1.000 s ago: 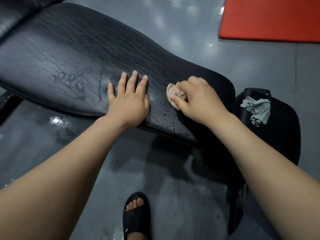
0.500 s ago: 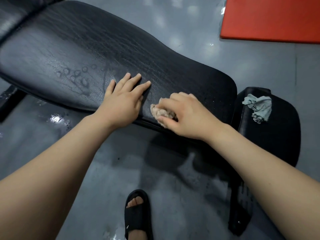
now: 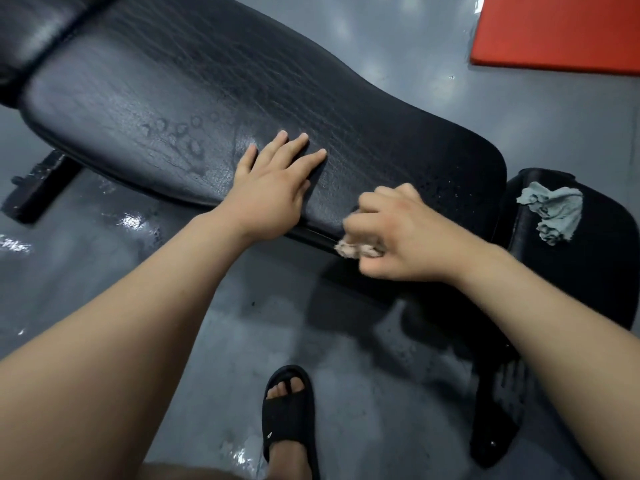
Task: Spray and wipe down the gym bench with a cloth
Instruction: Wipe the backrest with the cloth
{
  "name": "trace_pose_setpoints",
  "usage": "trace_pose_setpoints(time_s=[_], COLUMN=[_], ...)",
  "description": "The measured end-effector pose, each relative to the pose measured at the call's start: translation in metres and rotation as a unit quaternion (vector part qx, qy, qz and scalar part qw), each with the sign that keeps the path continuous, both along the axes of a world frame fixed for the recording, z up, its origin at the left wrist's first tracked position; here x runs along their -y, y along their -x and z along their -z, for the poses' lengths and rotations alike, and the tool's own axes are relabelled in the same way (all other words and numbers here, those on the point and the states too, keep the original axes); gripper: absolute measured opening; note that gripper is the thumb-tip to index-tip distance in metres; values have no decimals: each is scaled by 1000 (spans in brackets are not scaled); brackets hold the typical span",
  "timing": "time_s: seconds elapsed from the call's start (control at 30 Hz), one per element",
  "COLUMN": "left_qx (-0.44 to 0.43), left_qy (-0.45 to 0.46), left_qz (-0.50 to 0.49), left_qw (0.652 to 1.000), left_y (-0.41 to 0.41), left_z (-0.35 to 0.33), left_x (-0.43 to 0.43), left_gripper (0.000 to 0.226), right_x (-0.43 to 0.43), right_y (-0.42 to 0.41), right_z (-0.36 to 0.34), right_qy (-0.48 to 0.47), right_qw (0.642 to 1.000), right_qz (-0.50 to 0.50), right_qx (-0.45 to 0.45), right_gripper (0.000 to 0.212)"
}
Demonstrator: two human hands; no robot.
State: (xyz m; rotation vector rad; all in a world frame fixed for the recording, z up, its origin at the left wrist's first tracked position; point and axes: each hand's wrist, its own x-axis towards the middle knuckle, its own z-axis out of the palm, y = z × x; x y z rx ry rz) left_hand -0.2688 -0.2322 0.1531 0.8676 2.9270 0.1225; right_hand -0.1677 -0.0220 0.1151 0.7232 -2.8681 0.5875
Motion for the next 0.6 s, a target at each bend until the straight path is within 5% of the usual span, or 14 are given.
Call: trace_pose_setpoints(time_s=[0.23, 0.5, 0.6], left_qx=[-13, 37, 27], left_qy=[10, -8, 4], left_qz=[-15, -76, -74], left_qw=[1000, 996, 997], left_y=[-2, -16, -23], left_z=[-1, -7, -3], left_x=[-3, -32, -41], left_gripper=[55, 58, 61], right_x=[19, -36, -43], right_y=[1, -16, -20], right_z=[-5, -11, -12], right_qy=[-24, 3, 24], right_qw=[999, 991, 990], right_qz=[13, 9, 42], right_qx=[-29, 137, 131], right_gripper=[25, 28, 22])
